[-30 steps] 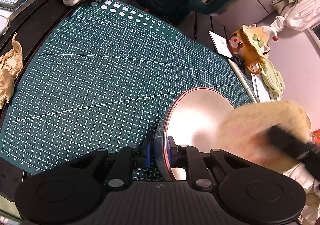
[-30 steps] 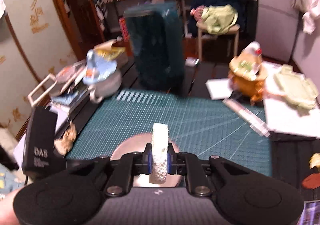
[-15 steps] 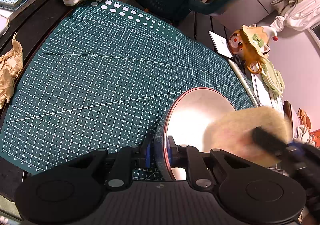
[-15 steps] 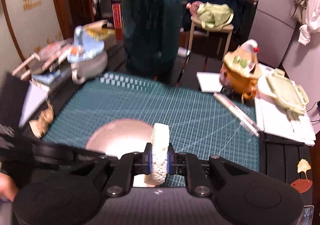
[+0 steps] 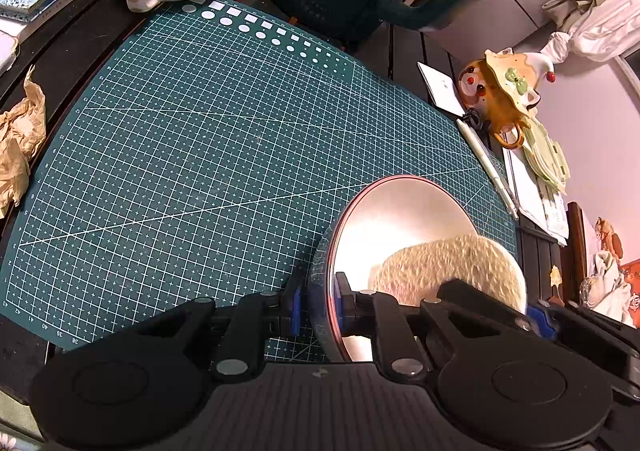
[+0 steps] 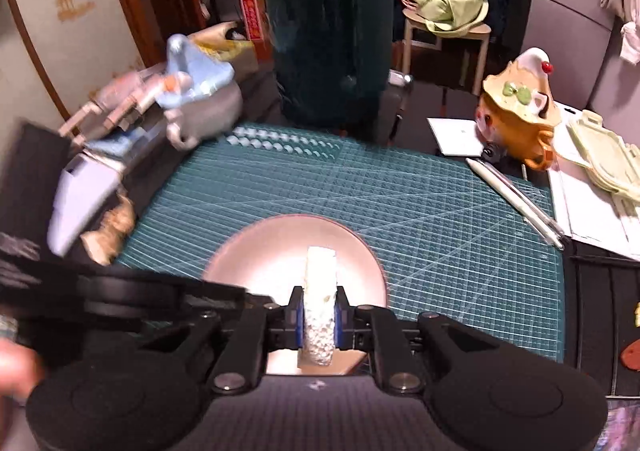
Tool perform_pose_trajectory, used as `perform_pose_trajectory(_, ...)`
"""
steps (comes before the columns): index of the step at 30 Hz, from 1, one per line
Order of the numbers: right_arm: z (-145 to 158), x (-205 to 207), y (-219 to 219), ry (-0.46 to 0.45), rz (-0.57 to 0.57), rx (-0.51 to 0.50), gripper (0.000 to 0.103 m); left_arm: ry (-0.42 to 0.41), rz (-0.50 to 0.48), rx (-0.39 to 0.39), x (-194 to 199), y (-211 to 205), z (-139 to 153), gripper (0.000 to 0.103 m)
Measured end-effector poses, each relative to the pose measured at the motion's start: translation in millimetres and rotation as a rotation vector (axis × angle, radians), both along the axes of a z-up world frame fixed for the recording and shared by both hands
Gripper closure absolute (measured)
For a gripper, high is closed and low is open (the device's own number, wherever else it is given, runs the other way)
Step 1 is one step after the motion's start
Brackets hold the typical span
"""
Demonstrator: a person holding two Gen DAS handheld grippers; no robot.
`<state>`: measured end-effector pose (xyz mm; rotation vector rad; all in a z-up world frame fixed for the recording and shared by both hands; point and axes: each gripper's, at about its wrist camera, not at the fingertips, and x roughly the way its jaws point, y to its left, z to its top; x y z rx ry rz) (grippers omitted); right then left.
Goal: Clean bowl
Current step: 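Hold the bowl with the left tool while the right tool rubs the sponge near the rim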
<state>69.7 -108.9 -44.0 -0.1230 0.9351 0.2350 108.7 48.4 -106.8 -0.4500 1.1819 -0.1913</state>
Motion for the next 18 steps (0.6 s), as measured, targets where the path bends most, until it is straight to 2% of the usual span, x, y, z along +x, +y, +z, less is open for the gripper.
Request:
perform_pose_trajectory(1,0,-1,0,-0.016,-0.008,-0.026,0.091,0.0,0.0,0.0,0,-1,0,0.089)
perform_pose_trajectory(6,16,-5,-11,-0.054,-0.022,0.017,0.091,0.001,0.002,-0.001,0,-1,0,0.089)
perform_pose_trajectory(10,37,-8,-25,-0.098,-0.032,0.12,0.091,0.002,0.003,-0.002,1,-1,1,0.089)
perform_pose_trajectory(13,41,-9,-26,-0.089,-0.011,0.175,0.091,0.002,0.003,-0.002,1,-1,1,0.089)
perform_pose_trajectory(18,16,-4,-5,-0.005,0.044,0.134,0.09,0.0,0.003,-0.001,1,0,0,0.089)
